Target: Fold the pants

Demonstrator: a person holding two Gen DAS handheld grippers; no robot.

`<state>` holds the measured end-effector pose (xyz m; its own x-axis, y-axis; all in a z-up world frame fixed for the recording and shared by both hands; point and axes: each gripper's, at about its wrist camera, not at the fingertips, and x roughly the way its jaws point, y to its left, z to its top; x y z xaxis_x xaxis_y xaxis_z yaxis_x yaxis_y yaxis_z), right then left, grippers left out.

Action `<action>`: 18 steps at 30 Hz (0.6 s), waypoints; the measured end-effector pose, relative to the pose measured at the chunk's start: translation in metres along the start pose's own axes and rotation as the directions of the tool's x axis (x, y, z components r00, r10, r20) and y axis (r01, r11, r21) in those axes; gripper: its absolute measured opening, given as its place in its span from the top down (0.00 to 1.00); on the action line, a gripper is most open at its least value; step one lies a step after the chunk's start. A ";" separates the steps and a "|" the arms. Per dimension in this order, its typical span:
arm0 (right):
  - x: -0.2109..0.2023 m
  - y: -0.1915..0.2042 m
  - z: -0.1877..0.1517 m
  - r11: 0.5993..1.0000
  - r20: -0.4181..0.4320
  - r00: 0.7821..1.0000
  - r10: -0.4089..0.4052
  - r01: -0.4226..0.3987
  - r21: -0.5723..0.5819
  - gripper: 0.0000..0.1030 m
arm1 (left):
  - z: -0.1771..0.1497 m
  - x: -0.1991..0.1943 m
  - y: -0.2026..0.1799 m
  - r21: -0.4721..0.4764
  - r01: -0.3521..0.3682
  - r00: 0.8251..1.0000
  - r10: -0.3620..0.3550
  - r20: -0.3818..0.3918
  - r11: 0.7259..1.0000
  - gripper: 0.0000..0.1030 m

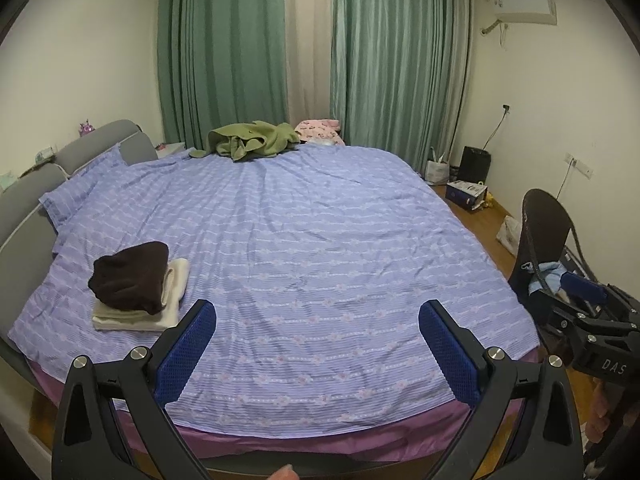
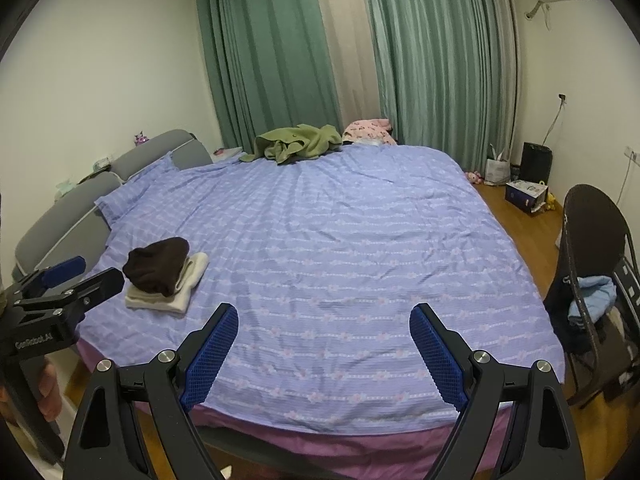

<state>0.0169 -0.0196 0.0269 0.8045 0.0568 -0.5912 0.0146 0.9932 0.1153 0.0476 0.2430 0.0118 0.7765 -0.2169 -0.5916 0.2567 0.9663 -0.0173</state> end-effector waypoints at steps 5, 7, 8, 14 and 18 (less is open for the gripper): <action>0.000 -0.001 -0.004 1.000 -0.006 1.000 -0.006 0.006 0.006 0.14 | -0.002 0.001 -0.003 0.014 -0.005 1.000 0.006 -0.003 1.000 0.00; 0.000 -0.002 -0.005 1.000 -0.007 1.000 -0.012 0.012 0.006 0.14 | -0.001 0.001 -0.004 0.016 -0.005 1.000 0.005 -0.001 1.000 0.00; 0.000 -0.003 -0.005 1.000 -0.007 1.000 -0.014 0.014 0.007 0.14 | -0.001 0.001 -0.004 0.018 -0.005 1.000 0.005 0.002 1.000 0.00; 0.000 -0.003 -0.005 1.000 -0.011 1.000 -0.021 0.021 0.014 0.14 | 0.000 0.001 -0.005 0.032 -0.007 1.000 0.006 0.009 0.999 0.00; 0.001 -0.002 -0.004 1.000 -0.012 1.000 -0.023 0.023 0.014 0.14 | -0.001 0.002 -0.003 0.029 -0.005 1.000 0.005 0.008 1.000 0.00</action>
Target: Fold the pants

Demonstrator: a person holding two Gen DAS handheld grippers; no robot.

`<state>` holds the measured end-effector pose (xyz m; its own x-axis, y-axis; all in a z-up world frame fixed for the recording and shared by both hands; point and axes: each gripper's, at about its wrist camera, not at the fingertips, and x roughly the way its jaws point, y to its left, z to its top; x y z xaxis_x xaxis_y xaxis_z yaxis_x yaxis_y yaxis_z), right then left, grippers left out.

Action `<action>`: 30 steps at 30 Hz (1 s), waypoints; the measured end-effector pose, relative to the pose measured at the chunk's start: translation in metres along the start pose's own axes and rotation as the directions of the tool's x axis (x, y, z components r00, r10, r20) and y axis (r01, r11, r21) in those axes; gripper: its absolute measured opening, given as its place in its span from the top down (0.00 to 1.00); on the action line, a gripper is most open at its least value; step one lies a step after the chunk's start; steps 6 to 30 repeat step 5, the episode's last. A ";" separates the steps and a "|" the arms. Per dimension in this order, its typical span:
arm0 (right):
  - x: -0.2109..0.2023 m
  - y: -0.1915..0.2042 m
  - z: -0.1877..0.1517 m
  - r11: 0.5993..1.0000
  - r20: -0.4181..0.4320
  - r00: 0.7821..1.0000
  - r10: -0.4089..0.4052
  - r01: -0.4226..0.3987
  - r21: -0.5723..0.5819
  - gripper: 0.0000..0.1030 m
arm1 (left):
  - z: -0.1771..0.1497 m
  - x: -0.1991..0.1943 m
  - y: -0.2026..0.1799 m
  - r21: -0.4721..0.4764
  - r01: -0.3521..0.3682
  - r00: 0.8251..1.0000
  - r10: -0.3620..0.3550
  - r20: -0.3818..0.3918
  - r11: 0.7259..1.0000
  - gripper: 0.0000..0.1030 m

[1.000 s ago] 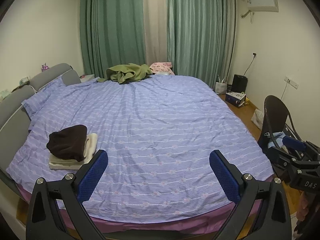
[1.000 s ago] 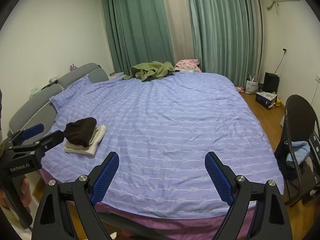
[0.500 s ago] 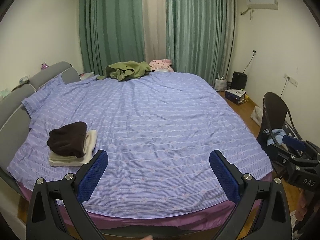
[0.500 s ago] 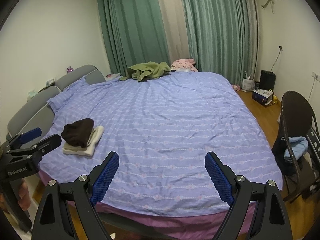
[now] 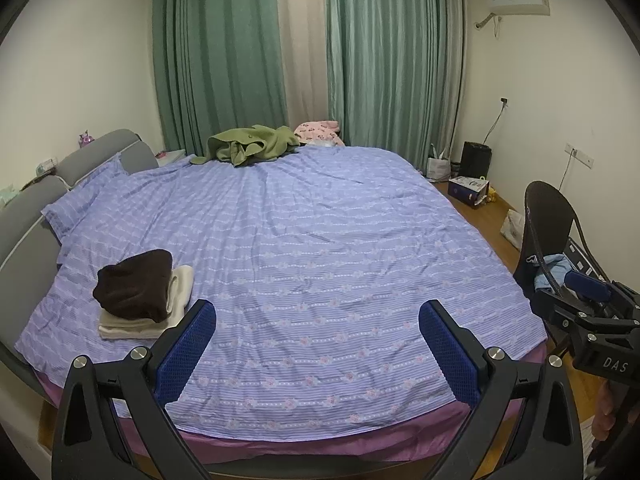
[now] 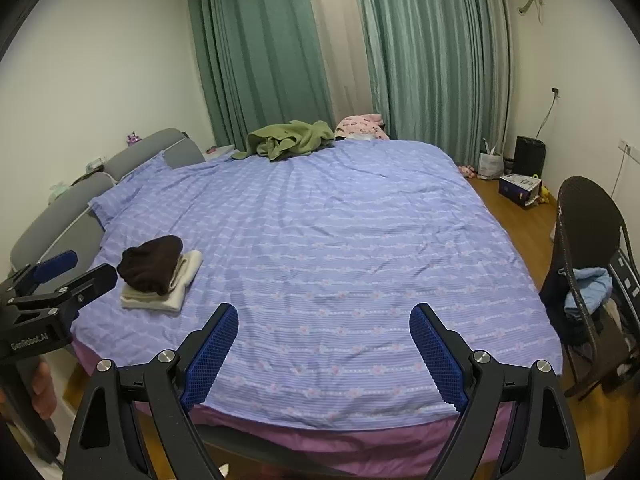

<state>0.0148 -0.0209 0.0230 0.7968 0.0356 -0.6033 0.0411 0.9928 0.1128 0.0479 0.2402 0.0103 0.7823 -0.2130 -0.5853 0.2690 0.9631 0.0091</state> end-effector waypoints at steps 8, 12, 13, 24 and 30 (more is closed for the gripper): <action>0.003 0.003 0.001 1.000 -0.005 1.000 -0.001 0.000 -0.004 0.14 | 0.001 0.003 0.008 -0.011 -0.001 1.000 0.001 -0.006 1.000 0.00; 0.003 0.003 0.001 1.000 -0.005 1.000 -0.001 0.000 -0.004 0.14 | 0.001 0.003 0.008 -0.011 -0.001 1.000 0.001 -0.006 1.000 0.00; 0.003 0.003 0.001 1.000 -0.005 1.000 -0.001 0.000 -0.004 0.14 | 0.001 0.003 0.008 -0.011 -0.001 1.000 0.001 -0.006 1.000 0.00; 0.003 0.003 0.001 1.000 -0.005 1.000 -0.001 0.000 -0.004 0.14 | 0.001 0.003 0.008 -0.011 -0.001 1.000 0.001 -0.006 1.000 0.00; 0.003 0.003 0.001 1.000 -0.005 1.000 -0.001 0.000 -0.004 0.14 | 0.001 0.003 0.008 -0.011 -0.001 1.000 0.001 -0.006 1.000 0.00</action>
